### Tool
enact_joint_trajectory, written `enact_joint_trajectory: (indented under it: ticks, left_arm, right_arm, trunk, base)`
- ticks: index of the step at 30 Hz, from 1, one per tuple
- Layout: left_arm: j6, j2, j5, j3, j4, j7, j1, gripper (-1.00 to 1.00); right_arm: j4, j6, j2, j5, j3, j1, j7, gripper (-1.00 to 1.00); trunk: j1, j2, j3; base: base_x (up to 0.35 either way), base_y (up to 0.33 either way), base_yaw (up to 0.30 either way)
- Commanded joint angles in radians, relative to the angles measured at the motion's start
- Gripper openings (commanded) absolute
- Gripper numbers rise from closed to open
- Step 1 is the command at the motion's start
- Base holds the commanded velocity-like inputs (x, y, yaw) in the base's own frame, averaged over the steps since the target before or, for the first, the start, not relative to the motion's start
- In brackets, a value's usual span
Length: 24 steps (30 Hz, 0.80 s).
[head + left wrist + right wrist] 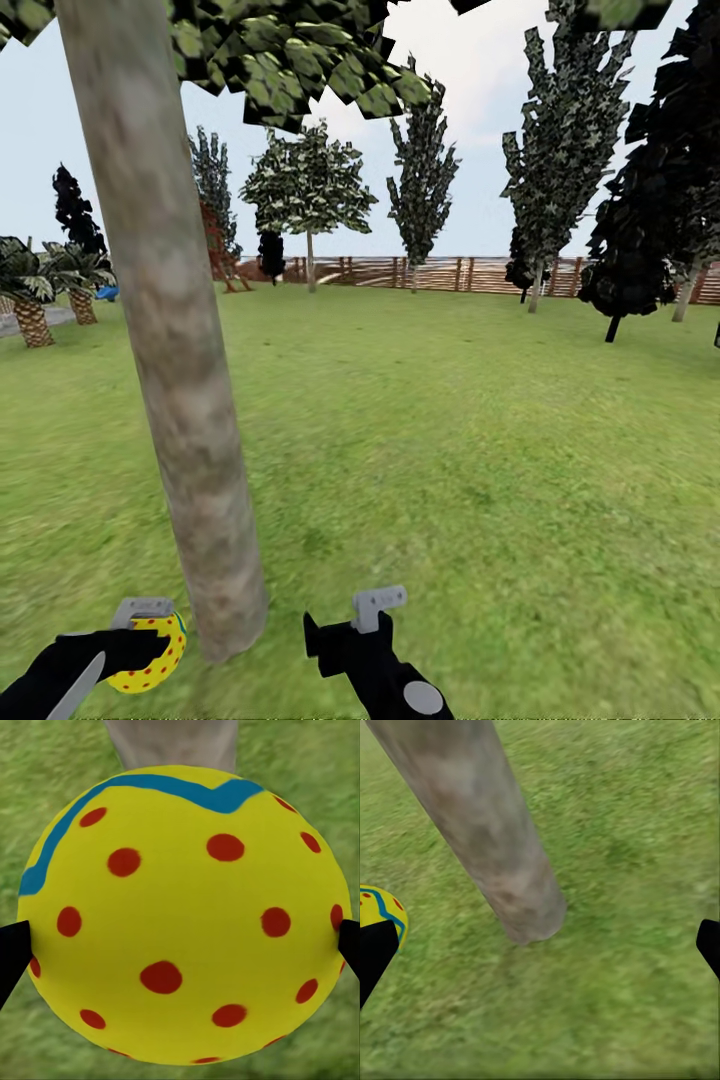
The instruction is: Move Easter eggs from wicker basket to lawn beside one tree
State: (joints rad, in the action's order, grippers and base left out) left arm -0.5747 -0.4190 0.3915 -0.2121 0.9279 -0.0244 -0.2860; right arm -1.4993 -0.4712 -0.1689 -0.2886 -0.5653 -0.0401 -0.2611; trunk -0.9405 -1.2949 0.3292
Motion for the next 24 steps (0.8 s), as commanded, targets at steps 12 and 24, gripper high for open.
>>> enact_joint_trajectory:
  ticks: [12,24]
  left_arm:
    - [-0.004,0.007,0.004,-0.003,0.005,-0.003,-0.001,-1.00]
    - [-0.004,0.029,0.005,-0.004,0.009,-0.026,-0.001,-1.00]
  right_arm:
    - [-0.018,-0.016,0.003,-0.012,0.001,-0.010,-0.013,1.00]
    - [-0.019,-0.015,0.009,-0.011,0.027,-0.009,-0.011,1.00]
  trunk:
    - [-0.046,-0.085,0.056]
    - [-0.092,-0.169,0.112]
  base:
    - [0.000,0.000,0.010]
    - [-0.035,0.000,0.031]
